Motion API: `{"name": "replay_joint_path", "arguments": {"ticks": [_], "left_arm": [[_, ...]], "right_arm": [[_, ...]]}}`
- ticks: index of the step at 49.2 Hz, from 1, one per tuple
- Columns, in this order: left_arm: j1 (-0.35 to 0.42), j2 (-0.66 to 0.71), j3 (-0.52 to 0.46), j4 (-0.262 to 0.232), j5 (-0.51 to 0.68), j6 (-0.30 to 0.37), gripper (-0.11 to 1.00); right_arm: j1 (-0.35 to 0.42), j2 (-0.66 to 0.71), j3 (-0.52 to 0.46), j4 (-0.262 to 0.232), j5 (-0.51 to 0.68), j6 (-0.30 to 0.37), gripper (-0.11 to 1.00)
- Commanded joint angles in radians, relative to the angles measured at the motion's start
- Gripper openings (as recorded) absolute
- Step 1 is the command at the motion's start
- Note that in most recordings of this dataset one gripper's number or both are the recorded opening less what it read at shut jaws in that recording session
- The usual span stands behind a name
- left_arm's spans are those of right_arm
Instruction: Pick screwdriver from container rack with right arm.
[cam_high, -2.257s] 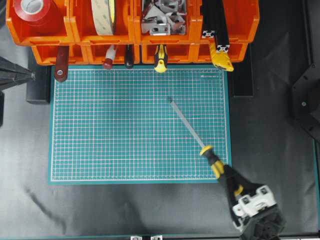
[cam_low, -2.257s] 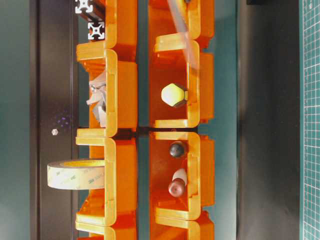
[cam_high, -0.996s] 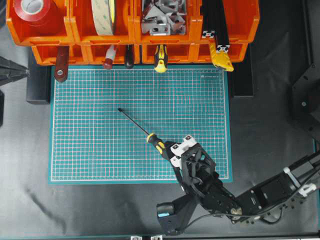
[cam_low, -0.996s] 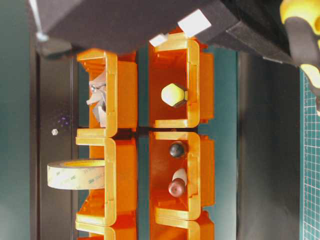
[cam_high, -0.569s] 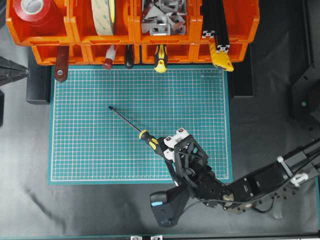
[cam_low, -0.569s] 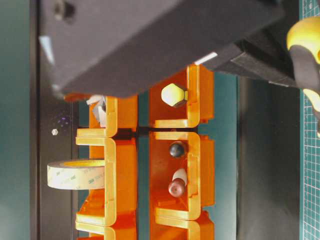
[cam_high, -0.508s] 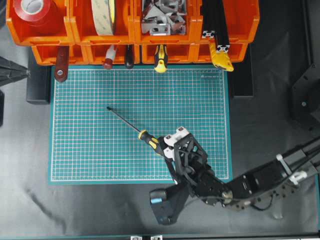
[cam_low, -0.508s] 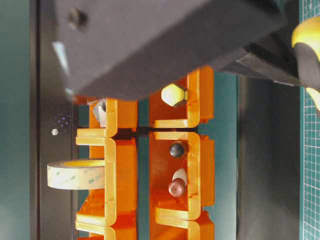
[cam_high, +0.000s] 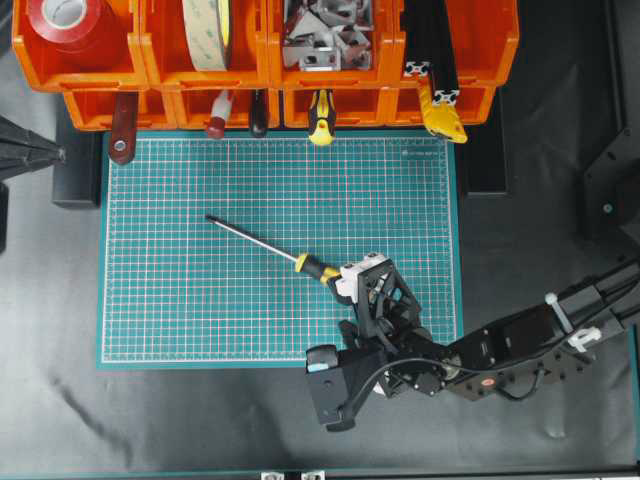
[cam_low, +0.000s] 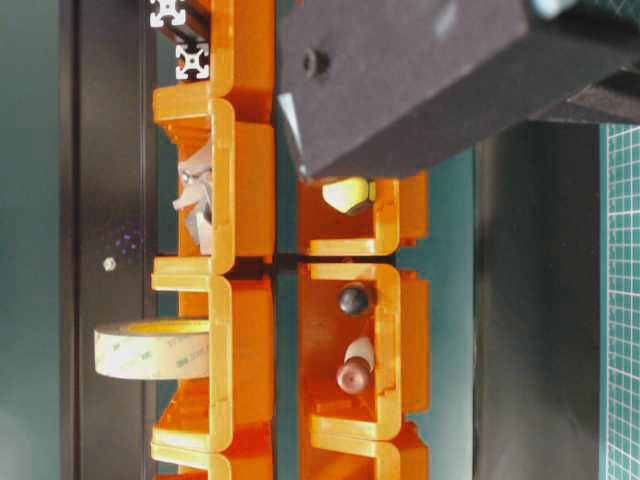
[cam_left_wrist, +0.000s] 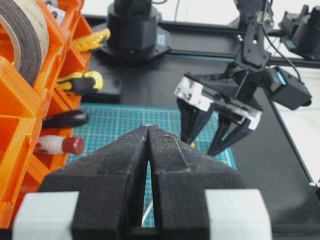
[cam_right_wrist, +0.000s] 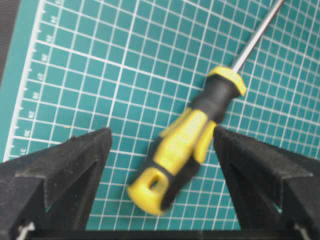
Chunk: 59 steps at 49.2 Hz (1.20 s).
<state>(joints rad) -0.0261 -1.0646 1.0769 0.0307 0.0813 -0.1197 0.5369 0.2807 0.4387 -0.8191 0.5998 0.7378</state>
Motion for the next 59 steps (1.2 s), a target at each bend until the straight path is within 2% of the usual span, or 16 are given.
{"name": "replay_joint_path", "arguments": {"ticks": [1,11,24,43,59], "left_arm": [[-0.002,0.002,-0.032,0.003,-0.002,-0.002,0.0],[-0.002,-0.005,-0.034,0.003,0.0,-0.002,0.0],[-0.002,-0.011,-0.035,0.003,0.0,-0.002,0.0],[-0.005,-0.011,-0.035,0.005,0.0,-0.003,0.0],[0.006,-0.014,-0.035,0.003,0.0,-0.003,0.0]], "right_arm": [[0.003,-0.02,-0.011,0.0,-0.006,0.003,0.8],[0.003,-0.023,-0.026,-0.002,0.023,0.003,0.8],[0.003,-0.11,-0.034,-0.02,0.155,0.003,0.8],[0.021,-0.351,0.081,-0.02,0.202,0.008,0.8],[0.026,-0.434,0.133,-0.02,0.219,0.052,0.8]]}}
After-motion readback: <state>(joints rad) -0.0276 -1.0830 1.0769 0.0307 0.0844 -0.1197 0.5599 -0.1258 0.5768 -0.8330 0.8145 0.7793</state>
